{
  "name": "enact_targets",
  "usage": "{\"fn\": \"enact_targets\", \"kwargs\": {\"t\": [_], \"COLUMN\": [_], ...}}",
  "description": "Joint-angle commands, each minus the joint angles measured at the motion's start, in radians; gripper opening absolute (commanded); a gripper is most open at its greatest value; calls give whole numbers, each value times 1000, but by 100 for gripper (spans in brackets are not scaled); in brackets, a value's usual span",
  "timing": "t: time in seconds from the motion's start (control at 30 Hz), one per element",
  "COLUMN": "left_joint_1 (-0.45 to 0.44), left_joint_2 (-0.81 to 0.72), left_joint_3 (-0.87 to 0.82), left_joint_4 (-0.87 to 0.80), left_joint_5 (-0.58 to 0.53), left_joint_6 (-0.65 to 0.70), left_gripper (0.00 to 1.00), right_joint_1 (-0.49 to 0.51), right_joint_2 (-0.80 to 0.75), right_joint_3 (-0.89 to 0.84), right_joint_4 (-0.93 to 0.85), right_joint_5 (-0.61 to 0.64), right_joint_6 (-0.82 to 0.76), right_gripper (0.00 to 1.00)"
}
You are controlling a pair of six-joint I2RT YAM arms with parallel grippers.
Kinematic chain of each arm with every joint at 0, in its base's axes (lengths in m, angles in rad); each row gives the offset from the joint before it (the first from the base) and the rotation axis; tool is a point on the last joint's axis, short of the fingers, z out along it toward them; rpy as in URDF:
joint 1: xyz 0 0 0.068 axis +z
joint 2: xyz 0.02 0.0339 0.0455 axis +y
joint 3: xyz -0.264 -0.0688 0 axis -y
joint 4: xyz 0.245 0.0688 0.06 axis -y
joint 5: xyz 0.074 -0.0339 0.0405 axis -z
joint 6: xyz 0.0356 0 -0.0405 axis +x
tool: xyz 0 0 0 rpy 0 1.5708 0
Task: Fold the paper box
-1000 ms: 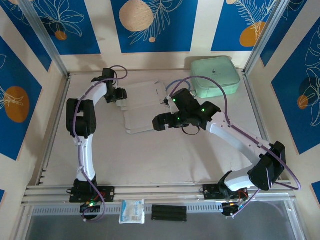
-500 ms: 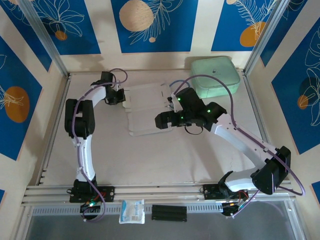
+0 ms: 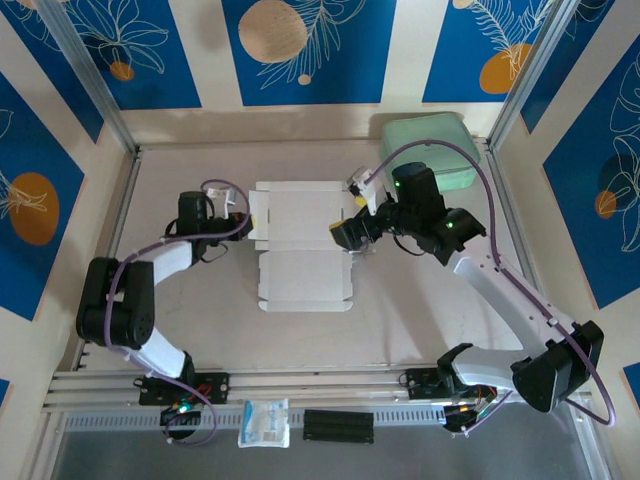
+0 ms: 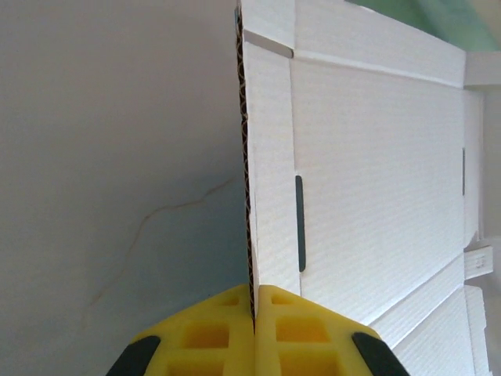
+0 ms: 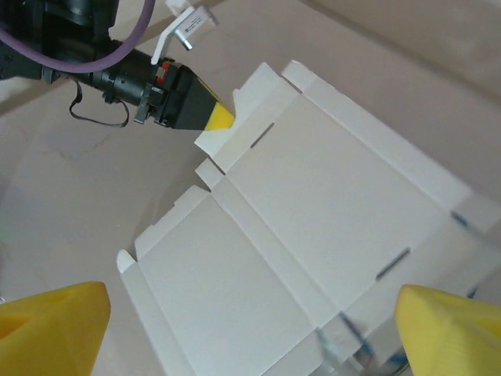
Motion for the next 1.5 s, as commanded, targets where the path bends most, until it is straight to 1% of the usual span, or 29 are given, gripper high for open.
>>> {"fn": "enact_targets", "kwargs": {"t": [0.0,0.1,0.17,0.23,0.3,0.37,0.47,0.57,0.67,0.73,0.77,0.8,0.83,0.9,1.0,1.03,1.1,1.17,1.2,1.27,1.3,1.37,1.43,1.47], "left_joint_1": [-9,-21,-29,-44,-60,-76,-97,-105,-108,-109,-111,-112,-114,-117,-121,-123,-127,-131,-134,-138,-139,-142,-146,-148], "left_joint_2": [-42,-68,-87,-107,-128,-148,-177,-194,-200,-195,-193,-189,-190,-189,-197,-202,-211,-217,-218,-220,-219,-219,-219,-220], "left_joint_3": [-56,-105,-138,-160,-170,-173,-179,-182,-179,-174,-170,-168,-167,-165,-163,-163,-167,-170,-170,-166,-166,-161,-156,-153], "left_joint_4": [247,346,413,438,423,393,357,344,325,312,310,308,305,302,286,285,285,282,279,268,263,253,241,233], "left_joint_5": [81,131,134,133,133,125,95,80,66,56,56,56,54,50,33,28,23,15,8,-5,-10,-13,-25,-30], "left_joint_6": [89,114,131,172,221,261,304,320,333,335,335,333,332,330,330,330,331,335,340,346,350,354,360,364], "left_gripper": [0,0,0,0,0,0,0,0,0,0,0,0,0,0,0,0,0,0,0,0,0,0,0,0], "right_joint_1": [-50,-81,-100,-130,-156,-159,-150,-148,-147,-145,-145,-145,-144,-141,-135,-131,-125,-122,-121,-124,-125,-126,-131,-133], "right_joint_2": [74,165,211,280,356,433,532,595,623,630,633,632,634,638,647,652,659,668,676,690,698,713,721,721], "right_joint_3": [102,214,260,319,395,476,572,629,650,655,658,659,660,666,676,678,676,680,683,696,702,716,726,727], "right_joint_4": [-71,-216,-257,-287,-324,-375,-433,-474,-482,-479,-478,-479,-481,-490,-506,-515,-523,-535,-538,-554,-566,-587,-597,-595], "right_joint_5": [-153,-233,-284,-357,-419,-435,-418,-444,-454,-454,-453,-452,-447,-432,-416,-410,-393,-384,-374,-365,-363,-361,-356,-357], "right_joint_6": [-330,-472,-524,-531,-509,-506,-496,-487,-470,-460,-459,-456,-460,-465,-456,-456,-456,-451,-435,-419,-415,-413,-405,-399], "right_gripper": [93,93,94,94,93,92,86,74,56,41,36,32,26,20,17,18,29,36,39,40,40,34,21,16]}}
